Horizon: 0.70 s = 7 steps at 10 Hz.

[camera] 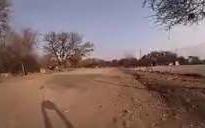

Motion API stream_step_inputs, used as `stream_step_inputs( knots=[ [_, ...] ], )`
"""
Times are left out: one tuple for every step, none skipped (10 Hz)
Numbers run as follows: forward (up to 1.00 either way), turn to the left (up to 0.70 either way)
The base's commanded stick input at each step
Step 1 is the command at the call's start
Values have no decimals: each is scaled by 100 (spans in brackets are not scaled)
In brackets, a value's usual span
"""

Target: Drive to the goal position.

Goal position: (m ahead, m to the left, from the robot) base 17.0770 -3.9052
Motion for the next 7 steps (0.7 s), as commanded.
stream_step_inputs(
  knots=[
    [70,0],
    [70,1],
    [70,19],
    [70,35],
    [70,35],
    [70,35],
    [70,0]
  ],
)
